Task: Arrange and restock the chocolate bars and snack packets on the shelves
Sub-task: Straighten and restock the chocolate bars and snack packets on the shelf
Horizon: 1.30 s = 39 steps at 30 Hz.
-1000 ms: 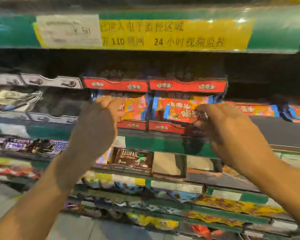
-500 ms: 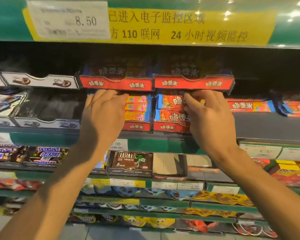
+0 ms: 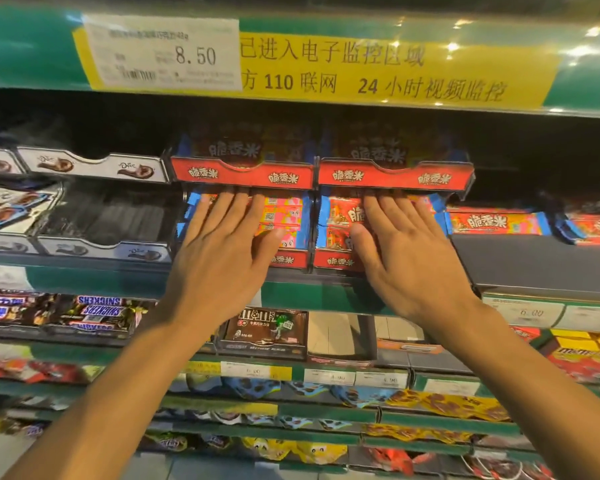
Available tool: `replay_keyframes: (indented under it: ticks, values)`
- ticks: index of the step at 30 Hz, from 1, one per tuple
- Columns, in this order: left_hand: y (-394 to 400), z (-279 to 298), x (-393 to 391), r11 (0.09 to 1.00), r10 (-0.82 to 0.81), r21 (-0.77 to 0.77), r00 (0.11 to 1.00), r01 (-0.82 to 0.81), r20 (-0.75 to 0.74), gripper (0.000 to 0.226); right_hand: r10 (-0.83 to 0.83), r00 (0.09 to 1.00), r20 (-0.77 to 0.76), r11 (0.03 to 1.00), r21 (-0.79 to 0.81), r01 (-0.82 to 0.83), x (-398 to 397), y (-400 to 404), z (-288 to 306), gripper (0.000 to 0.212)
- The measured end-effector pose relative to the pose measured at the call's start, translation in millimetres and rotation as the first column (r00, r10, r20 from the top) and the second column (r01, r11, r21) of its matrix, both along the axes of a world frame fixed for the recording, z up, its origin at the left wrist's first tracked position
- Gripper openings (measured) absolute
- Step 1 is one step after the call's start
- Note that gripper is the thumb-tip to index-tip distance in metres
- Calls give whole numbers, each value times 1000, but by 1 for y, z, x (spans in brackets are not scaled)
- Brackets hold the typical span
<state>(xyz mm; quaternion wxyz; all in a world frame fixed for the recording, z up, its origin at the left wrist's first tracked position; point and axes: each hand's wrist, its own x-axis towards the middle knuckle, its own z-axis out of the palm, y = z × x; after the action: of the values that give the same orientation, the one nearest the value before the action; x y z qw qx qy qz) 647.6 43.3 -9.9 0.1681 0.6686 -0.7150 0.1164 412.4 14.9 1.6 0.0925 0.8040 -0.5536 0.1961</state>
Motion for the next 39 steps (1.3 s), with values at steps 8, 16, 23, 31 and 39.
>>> replay_keyframes:
  ticks: [8, 16, 23, 31, 39]
  values:
    - [3, 8, 0, 999, -1, 36, 1000, 1, 13, 76, -2, 1000, -6, 998, 55, 3, 0, 8, 3, 62]
    - [11, 3, 4, 998, -32, 49, 999, 30, 30, 73, 28, 999, 41, 998, 59, -30, -4, 12, -1, 53]
    - [22, -1, -1, 999, -16, 41, 999, 17, -32, 72, 114, 987, 109, 992, -70, -107, -9, 28, -5, 42]
    - [22, -7, -2, 999, -17, 48, 1000, 16, 18, 74, 104, 994, -15, 994, 37, -104, -9, 25, -13, 67]
    - [20, 1, -1, 992, -45, 123, 999, 41, 26, 81, 139, 990, -11, 985, 109, -137, -12, 12, -6, 65]
